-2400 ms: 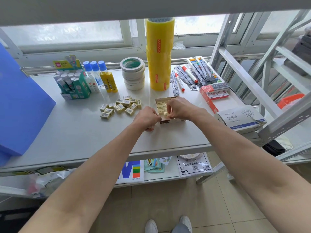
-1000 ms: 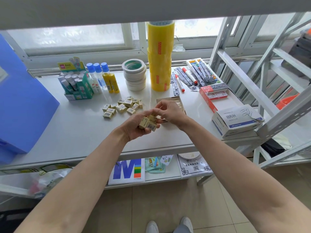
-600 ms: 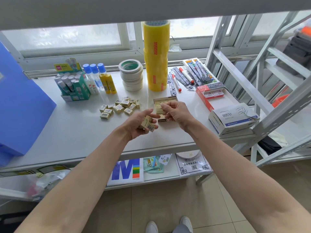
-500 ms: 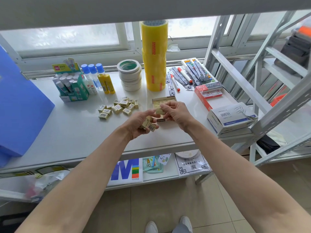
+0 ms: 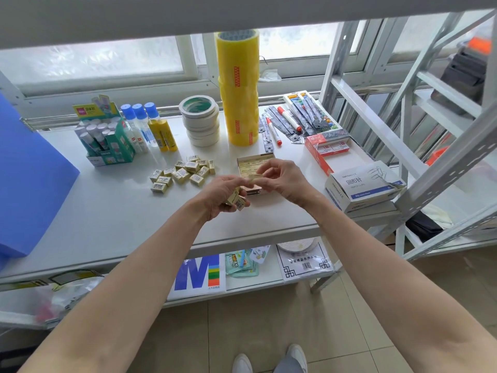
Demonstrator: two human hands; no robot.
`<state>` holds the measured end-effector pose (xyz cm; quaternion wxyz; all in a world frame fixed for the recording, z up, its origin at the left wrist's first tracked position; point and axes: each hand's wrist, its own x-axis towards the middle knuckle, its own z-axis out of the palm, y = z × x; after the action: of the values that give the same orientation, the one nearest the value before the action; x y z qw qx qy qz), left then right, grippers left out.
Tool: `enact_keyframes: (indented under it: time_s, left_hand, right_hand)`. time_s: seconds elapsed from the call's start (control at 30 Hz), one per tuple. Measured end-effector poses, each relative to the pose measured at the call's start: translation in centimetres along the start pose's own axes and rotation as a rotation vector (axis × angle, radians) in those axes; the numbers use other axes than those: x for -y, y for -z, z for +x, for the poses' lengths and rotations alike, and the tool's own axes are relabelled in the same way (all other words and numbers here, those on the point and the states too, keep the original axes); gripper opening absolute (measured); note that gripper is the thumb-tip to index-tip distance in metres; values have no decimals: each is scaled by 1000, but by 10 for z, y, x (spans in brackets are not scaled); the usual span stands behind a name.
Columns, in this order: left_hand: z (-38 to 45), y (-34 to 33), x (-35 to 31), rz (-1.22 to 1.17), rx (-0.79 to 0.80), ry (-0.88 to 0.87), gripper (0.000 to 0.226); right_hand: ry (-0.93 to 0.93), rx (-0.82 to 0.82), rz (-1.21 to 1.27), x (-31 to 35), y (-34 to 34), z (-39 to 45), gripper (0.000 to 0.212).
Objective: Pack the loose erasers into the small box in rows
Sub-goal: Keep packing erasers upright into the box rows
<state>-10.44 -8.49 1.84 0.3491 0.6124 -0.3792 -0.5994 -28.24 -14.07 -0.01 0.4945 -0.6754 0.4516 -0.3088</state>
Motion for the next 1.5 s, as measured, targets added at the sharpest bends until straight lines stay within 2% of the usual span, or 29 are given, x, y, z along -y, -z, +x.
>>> enact_keyframes:
  time_s: [0.13,0.23,0.4,0.77,0.97,1.23,1.37,1.5]
  left_hand:
    - [6,-3,1,88,-167,14,16]
    - [10,-6,1,194,-251,31,11]
    - [17,-14,-3,293,-273,27,12]
    - [20,-14,-4,310,-261,44,16]
    - [22,-13,-3,293,-256,42,18]
    - [20,-7,0,249,-209,38,22]
    - [15,-1,0,166,-164,41,20]
    - [10,12,5,-54,-123,76,27]
  right_hand:
    - [-4,-115,-239,-6,13,7,21]
    - [-6,-63,-429,-10,18,14,17]
    - [30,-1,-655,-7,12,25,16]
    - [43,-16,-713,-9,6,31,26]
    - [30,9,-834,-4,4,33,19]
    - [32,-19,-865,-5,-1,34,13]
    - [26,-48,-806,-4,0,35,12]
    - [51,-98,-772,-4,1,29,18]
